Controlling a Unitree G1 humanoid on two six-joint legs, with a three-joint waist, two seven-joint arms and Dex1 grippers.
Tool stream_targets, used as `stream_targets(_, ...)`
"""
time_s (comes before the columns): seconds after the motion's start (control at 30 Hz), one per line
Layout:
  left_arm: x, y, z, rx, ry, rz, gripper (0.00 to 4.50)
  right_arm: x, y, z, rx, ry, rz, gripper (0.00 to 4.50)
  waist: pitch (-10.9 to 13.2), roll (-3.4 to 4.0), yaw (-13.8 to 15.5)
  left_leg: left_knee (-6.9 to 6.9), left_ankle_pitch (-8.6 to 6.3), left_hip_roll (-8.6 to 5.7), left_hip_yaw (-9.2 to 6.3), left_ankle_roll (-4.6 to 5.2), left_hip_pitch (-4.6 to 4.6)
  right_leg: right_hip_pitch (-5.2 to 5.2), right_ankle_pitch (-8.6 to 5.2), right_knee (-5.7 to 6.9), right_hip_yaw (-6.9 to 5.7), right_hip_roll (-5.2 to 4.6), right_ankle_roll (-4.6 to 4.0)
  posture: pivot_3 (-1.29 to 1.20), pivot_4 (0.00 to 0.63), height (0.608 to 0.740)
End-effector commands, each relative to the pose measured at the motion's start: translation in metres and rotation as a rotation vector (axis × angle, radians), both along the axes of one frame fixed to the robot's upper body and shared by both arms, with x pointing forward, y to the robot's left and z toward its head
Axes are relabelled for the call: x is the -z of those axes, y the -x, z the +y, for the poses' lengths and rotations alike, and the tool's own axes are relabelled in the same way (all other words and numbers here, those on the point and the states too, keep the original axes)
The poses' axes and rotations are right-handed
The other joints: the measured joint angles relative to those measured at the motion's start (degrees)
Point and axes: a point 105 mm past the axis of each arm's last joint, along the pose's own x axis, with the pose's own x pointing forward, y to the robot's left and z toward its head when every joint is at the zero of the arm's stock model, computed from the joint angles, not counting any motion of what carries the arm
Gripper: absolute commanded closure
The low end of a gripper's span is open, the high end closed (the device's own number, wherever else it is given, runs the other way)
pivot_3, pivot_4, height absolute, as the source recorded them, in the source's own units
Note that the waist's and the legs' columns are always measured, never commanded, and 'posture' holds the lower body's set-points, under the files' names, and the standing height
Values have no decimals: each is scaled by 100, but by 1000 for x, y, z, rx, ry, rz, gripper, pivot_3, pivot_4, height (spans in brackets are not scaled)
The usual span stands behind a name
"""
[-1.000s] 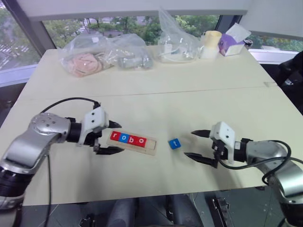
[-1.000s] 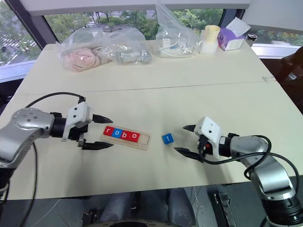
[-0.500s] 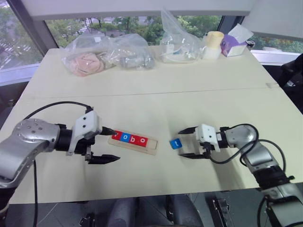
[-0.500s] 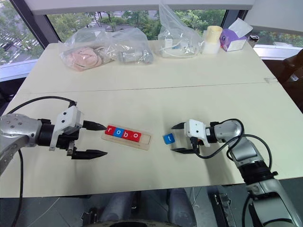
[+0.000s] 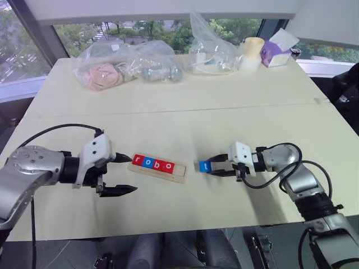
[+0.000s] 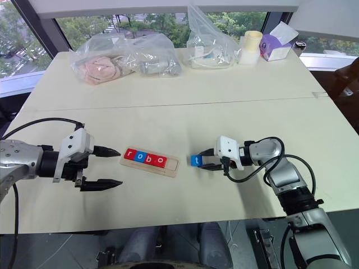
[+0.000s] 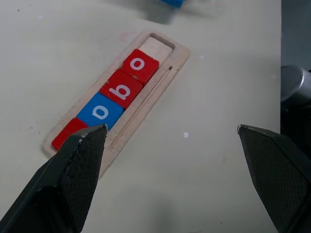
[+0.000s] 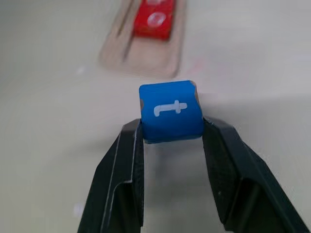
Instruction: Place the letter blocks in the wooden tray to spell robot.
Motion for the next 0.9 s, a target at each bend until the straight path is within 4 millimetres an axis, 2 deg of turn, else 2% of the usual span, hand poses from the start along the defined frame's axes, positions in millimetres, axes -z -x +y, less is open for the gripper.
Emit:
stream_targets(0.03,-6,-2,-5,32,-4,-34,0,-15,-2,14,94,-11,-7,3363,0,0,5,0,0,0,0,0,0,0,0,2,1,-1,0,0,150,740)
stream_targets(0.23,-7,-4,-6,35,-8,-33,0,-10,0,28,210,37,93,3363,-1,0,4,1,0,-1,1,-1,-4,-6,0,0,1,-4,-1,0,150,740)
stream_targets(0.43,-15,-1,-14,19,78,-16,0,-13,7,44,202,38,105,3363,-1,0,1,0,0,-1,1,-1,-9,-10,0,-2,1,-4,-1,0,150,740)
stream_targets(0.9,-5,3,-17,-6,76,5,0,-11,20,67,153,34,92,3363,-1,0,-3,2,0,-2,2,0,-8,-9,0,0,1,-2,0,0,150,740)
